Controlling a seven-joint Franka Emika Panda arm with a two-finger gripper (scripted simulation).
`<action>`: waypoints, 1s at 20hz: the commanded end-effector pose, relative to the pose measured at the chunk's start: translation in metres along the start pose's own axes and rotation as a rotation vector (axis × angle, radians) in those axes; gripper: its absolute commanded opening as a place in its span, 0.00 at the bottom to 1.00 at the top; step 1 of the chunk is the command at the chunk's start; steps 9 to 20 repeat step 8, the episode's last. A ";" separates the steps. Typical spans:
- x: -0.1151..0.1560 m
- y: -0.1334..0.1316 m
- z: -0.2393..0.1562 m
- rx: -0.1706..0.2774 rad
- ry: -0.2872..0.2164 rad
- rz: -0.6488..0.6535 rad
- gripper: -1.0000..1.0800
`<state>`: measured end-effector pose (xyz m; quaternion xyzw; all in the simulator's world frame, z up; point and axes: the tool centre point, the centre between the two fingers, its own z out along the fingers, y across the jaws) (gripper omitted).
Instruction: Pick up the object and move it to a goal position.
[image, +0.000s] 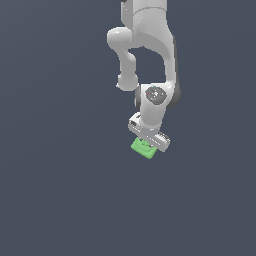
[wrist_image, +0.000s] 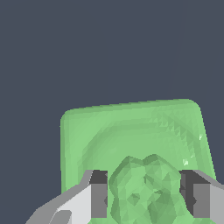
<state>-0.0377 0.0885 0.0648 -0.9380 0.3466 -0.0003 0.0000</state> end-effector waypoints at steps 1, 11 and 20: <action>-0.008 -0.002 -0.001 0.000 0.000 0.002 0.00; -0.007 -0.003 -0.001 -0.001 -0.001 0.002 0.00; -0.007 -0.003 -0.001 -0.001 -0.001 0.002 0.00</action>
